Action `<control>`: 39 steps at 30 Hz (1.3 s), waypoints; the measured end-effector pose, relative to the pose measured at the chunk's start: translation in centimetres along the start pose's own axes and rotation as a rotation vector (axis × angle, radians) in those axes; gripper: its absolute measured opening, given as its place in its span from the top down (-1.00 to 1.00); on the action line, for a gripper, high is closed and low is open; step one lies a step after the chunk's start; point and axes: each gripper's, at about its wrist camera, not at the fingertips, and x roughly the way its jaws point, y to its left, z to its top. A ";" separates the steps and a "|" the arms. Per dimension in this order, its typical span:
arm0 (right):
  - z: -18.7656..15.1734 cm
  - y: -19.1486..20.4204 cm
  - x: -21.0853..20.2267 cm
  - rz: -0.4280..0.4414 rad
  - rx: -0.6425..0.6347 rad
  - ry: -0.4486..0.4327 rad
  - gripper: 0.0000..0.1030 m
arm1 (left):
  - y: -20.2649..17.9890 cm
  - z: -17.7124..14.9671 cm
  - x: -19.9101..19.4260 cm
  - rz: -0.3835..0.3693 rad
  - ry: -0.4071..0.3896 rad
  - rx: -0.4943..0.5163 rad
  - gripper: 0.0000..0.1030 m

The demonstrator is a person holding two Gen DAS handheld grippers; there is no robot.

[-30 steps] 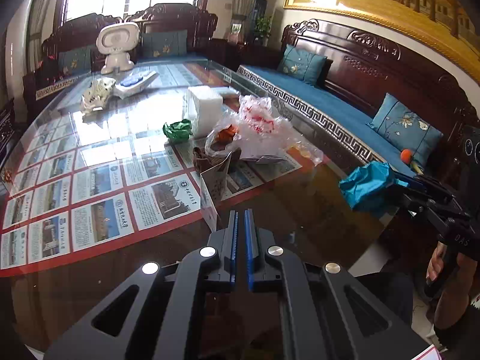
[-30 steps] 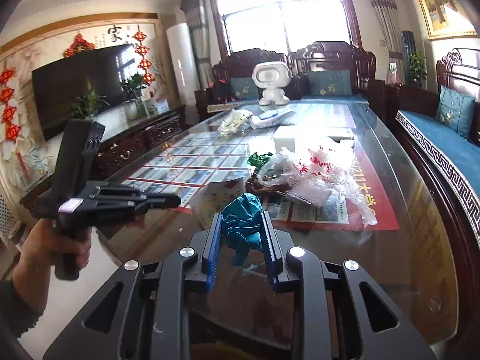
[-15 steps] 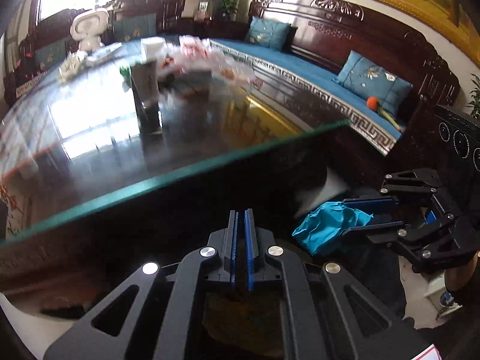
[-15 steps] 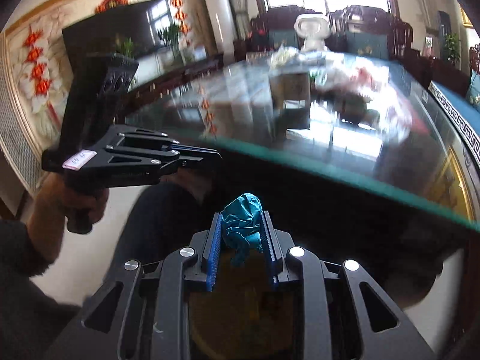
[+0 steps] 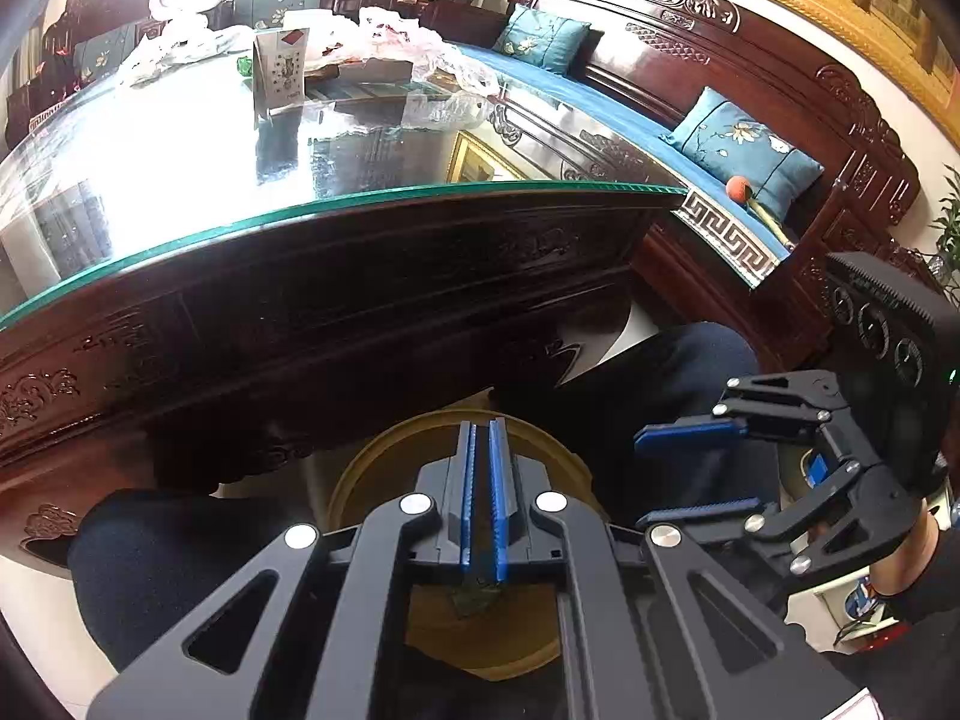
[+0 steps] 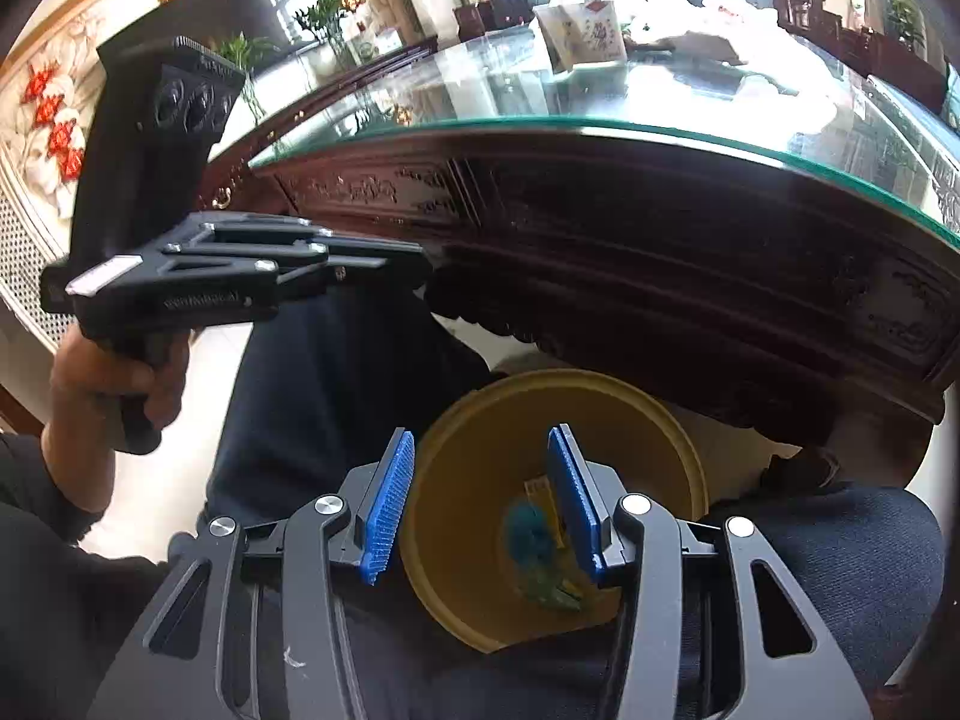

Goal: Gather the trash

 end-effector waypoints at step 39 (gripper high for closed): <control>15.5 -6.0 -2.3 -0.229 -0.007 -0.525 -0.84 | 10.2 18.5 3.2 0.196 -0.221 -0.099 -0.86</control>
